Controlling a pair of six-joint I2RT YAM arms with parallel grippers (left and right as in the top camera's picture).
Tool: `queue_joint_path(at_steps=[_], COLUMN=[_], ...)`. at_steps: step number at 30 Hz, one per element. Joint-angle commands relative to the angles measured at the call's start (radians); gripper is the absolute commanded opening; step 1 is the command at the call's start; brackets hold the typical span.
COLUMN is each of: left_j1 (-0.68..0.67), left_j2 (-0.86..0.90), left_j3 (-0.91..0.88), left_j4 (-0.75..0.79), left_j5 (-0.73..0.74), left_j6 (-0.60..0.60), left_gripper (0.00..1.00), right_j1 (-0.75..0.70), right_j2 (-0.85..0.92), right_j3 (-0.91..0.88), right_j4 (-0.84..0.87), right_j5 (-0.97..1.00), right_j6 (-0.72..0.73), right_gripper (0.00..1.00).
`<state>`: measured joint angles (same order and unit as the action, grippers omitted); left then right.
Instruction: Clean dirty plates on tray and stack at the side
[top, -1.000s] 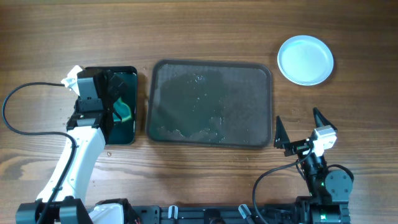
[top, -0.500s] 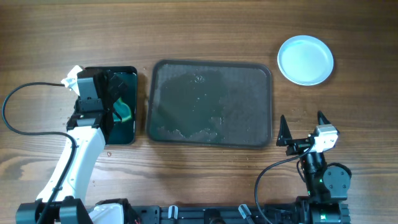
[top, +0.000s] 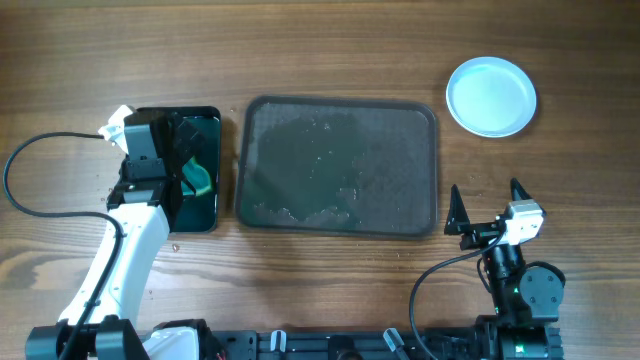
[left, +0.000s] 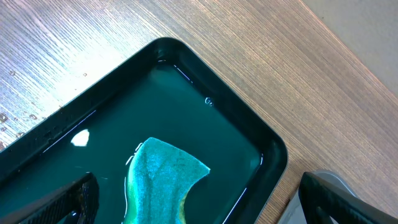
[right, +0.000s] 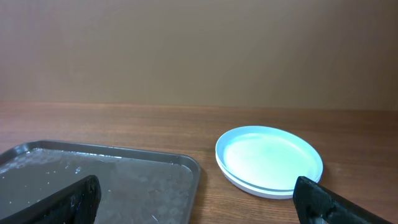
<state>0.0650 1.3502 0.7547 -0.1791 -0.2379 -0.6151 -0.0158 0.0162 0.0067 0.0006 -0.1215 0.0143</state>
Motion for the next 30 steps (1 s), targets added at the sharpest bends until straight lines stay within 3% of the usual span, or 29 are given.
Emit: queue_joint_path(at_steps=[1, 10, 15, 17, 20, 24, 27, 30], left_j1=[0.005, 0.005, 0.004, 0.004, 0.005, 0.005, 0.005, 0.005], left_j2=[0.0, 0.0, -0.069, -0.116, -0.212, -0.388, -0.605, -0.814], left_j3=[0.003, 0.003, -0.008, -0.039, -0.119, -0.28, -0.458, -0.581], left_j4=[0.002, -0.015, -0.19, -0.189, -0.127, 0.001, 0.139, 0.161], left_j5=[-0.013, -0.014, -0.005, 0.066, 0.161, 0.285, 0.339, 0.343], left_j6=[0.001, 0.002, 0.018, 0.143, 0.323, 0.444, 0.455, 0.454], left_gripper=[1.0, 1.0, 1.0, 1.0, 1.0, 1.0, 1.0, 1.0], right_j1=[0.004, 0.004, 0.004, 0.004, 0.004, 0.004, 0.004, 0.004], right_j2=[-0.013, -0.013, -0.013, -0.013, -0.013, -0.013, -0.013, -0.013], right_j3=[-0.002, -0.002, -0.002, -0.002, -0.002, -0.002, -0.002, -0.002], right_j4=[0.005, 0.005, 0.005, 0.005, 0.005, 0.005, 0.005, 0.005], right_j5=[0.021, 0.021, 0.021, 0.021, 0.021, 0.021, 0.021, 0.021], right_j6=[0.012, 0.012, 0.012, 0.012, 0.012, 0.011, 0.012, 0.012], right_gripper=[1.0, 1.0, 1.0, 1.0, 1.0, 1.0, 1.0, 1.0])
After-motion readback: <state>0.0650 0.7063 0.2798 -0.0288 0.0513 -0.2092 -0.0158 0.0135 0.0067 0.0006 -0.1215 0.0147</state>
